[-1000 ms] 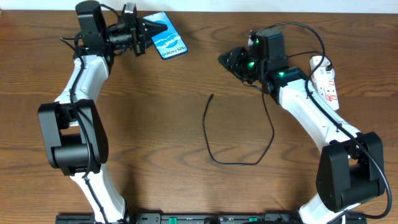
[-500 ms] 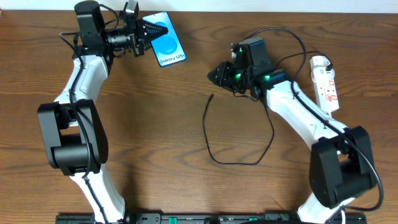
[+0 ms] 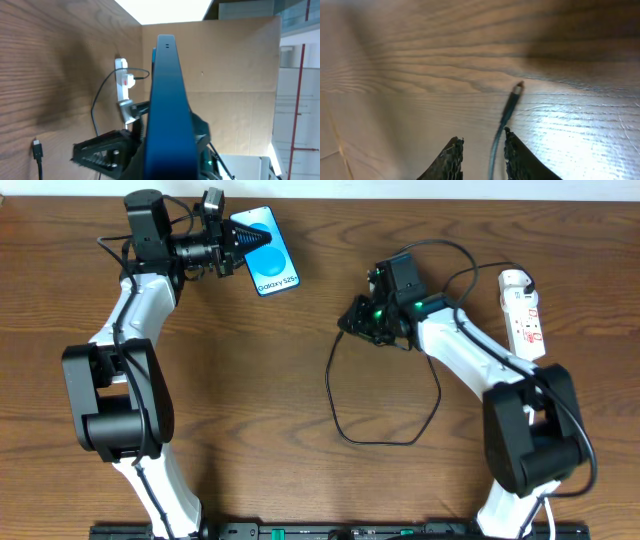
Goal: Plug charger to phone and switch on socket
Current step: 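Move the right gripper down over the black cable's USB-C plug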
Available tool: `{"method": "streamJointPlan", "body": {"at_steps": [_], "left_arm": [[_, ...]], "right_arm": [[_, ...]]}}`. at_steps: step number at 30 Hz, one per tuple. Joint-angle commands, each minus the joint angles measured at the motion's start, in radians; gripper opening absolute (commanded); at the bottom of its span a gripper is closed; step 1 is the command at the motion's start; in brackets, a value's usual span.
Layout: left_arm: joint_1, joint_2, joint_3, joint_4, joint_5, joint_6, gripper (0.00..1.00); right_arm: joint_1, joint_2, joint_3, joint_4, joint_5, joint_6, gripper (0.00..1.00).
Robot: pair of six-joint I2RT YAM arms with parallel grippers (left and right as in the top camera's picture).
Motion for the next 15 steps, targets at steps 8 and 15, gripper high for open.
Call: {"method": "streamJointPlan", "body": {"at_steps": [8,15], "left_arm": [[0.002,-0.014,0.002,0.003,-0.017,0.020,0.08],[0.001,-0.014,0.002,0.003,-0.023,0.020,0.07]], "right_arm": [[0.029,0.074,0.006,0.014,-0.040,0.001,0.25],[0.057,0.074,0.006,0.006,-0.008,0.025,0.24]]}}
